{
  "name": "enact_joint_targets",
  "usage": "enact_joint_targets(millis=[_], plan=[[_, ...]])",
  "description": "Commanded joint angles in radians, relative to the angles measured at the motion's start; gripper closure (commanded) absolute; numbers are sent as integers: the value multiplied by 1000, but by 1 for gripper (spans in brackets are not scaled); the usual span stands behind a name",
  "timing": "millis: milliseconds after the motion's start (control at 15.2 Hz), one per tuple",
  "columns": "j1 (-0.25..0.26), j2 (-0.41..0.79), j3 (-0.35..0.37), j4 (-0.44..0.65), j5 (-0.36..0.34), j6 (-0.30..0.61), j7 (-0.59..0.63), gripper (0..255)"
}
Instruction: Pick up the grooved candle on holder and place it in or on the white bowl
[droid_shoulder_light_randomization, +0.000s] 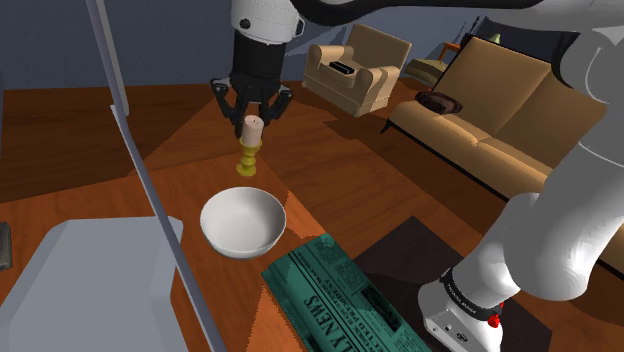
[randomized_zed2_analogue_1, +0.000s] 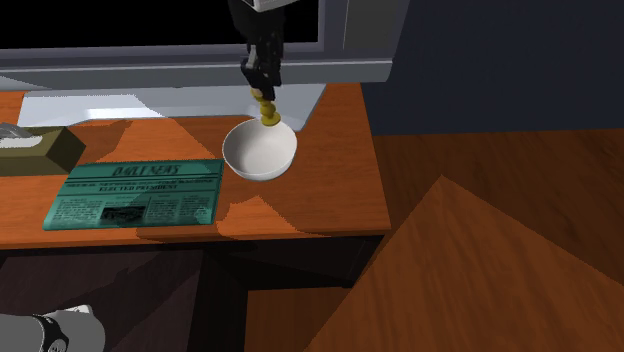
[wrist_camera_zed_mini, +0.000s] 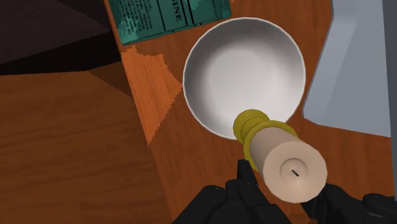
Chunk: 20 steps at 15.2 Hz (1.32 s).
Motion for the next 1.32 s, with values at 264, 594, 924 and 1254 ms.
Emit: enact_joint_targets(millis=[264, 594, 924, 1254], plan=[[25, -52, 24, -91, 18, 42, 49, 255], [25, -45, 24, -150, 14, 108, 52, 255], [26, -31, 24, -202, 7, 172, 57, 255], [28, -12, 23, -248, -3, 236, 63, 255]])
